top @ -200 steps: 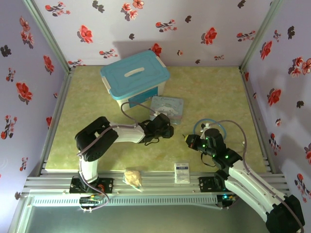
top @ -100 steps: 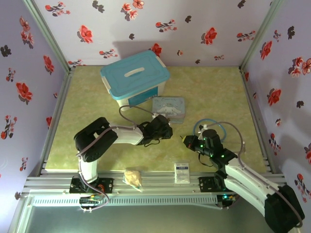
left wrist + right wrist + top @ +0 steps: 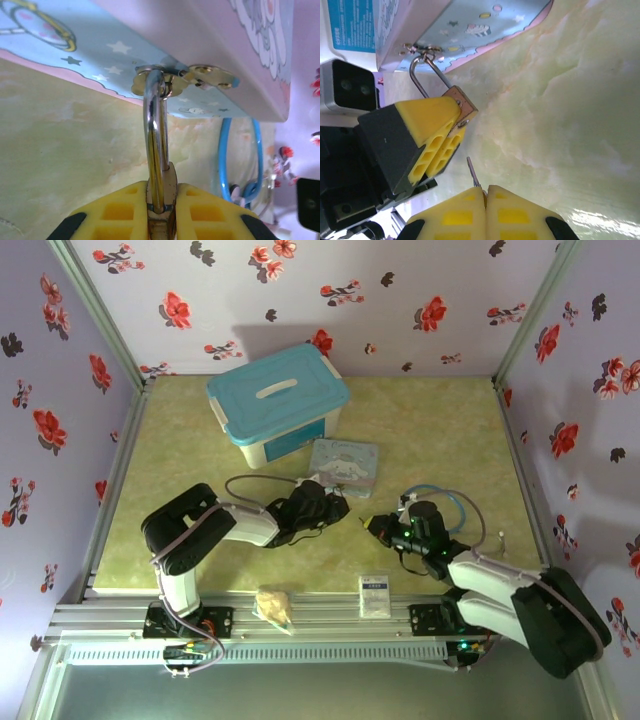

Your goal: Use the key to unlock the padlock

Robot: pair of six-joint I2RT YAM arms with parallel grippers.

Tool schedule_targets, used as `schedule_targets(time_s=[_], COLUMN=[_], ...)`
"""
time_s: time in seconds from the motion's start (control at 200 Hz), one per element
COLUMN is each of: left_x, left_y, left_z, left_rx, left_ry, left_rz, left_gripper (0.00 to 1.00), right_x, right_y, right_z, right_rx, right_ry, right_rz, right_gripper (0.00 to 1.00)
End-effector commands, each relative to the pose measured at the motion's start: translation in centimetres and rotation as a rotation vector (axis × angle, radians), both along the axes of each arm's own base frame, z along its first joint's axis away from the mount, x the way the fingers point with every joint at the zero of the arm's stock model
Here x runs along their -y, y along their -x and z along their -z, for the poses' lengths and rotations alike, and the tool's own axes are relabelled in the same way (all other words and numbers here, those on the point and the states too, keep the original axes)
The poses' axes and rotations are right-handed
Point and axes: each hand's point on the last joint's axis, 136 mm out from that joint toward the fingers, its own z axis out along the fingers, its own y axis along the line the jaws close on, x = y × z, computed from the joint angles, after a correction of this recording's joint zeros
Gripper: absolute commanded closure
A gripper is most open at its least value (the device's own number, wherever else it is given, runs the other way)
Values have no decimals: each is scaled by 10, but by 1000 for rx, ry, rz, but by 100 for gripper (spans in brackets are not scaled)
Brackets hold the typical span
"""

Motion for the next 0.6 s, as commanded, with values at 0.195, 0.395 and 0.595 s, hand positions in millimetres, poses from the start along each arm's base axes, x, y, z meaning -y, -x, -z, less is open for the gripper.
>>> schedule_targets(time_s=[0.195,0.395,0.595], left_x=[2,5,4], left_y=[-17,-18,-18], left_z=[-33,-34,-39], left_rx=[29,7,17], left_ry=[243,307,309], left_rz=[-114,-129,-127], left_gripper=[100,100,100], right_x=[-15,-20,-23], right_y=[-17,-22,-28], right_z=[-18,-20,-19], right_rx=[12,-5,-17], right_ry=[-155,-192,-223], right_rz=[-3,-19,-31], right_gripper=[100,100,100])
